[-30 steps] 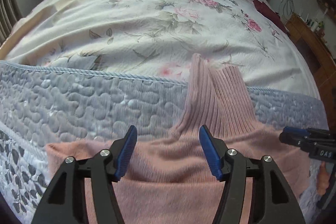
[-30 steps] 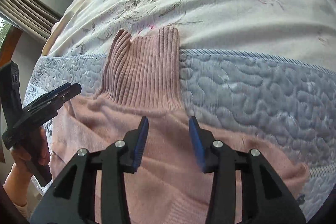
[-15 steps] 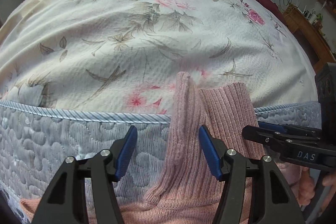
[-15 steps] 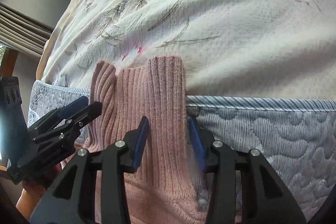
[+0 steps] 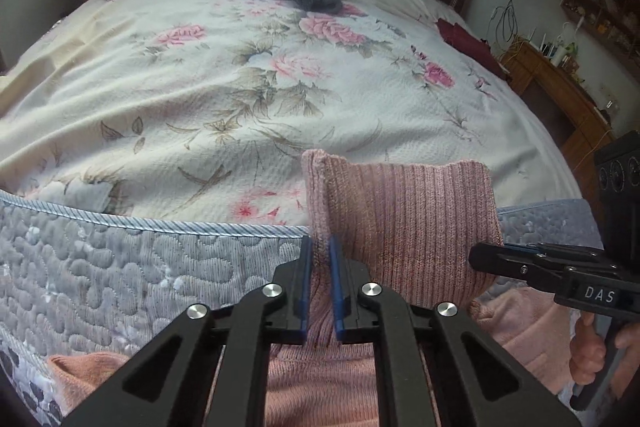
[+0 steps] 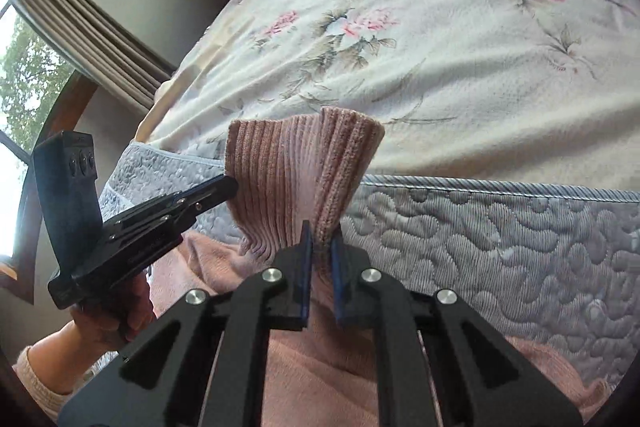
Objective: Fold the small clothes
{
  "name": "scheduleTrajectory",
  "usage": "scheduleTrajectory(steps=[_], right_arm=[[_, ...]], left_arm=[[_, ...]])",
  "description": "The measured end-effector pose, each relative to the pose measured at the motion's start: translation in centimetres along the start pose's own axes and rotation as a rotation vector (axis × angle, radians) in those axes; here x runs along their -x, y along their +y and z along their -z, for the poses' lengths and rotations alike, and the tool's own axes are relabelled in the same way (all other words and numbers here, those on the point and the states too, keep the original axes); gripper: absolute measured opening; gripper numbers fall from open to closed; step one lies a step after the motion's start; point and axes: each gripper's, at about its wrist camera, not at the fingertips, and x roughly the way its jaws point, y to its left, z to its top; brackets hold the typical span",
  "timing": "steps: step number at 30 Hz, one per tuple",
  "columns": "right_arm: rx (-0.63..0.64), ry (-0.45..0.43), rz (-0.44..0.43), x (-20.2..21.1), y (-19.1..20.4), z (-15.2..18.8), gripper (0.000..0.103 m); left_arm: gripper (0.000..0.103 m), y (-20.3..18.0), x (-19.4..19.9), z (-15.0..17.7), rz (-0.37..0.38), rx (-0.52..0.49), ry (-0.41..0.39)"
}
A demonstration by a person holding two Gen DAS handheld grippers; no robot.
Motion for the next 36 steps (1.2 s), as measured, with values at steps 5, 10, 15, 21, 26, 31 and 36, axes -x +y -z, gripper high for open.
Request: scheduleTrajectory(steps=[5,10,15,21,26,31,36], right_arm=[[0.09,-0.006,0.026,2.4,2.8,2.5,0.007],[0.141,0.009,0.04,3.7,4.7,5.6,0.007],[0.173,0.044,0.055,4.3,5.6,9.3,0.008],[0.188,0.114,0.076,4.1,5.4,13.6,0.011],[0.207,0.161,0.076,4.9,5.0,16.8,0.013],[0.107,0.154,0.031,5.4,4.4,16.5,0.038],[-0.059,0.208,-0.012,2.4,3.3,15.8,0.047]], left_arm=[[0.008,0.0,3.9,2.1,0.027,0.002,-0.053],[0.008,0.4,6.7,4.9,0.049,0.022,-0.074],[0.007,1.3,8.8,8.7,0.07,0.045,-0.063],[0.007,2.9,9.1,13.8,0.043,0.047,0.038],[0.017,4.1,10.3,15.8,0.061,0.075,0.074],[0.04,3.4,9.7,14.7,0.106,0.102,0.104],[0.046,1.7,6.0,14.7,0.068,0.111,0.229]])
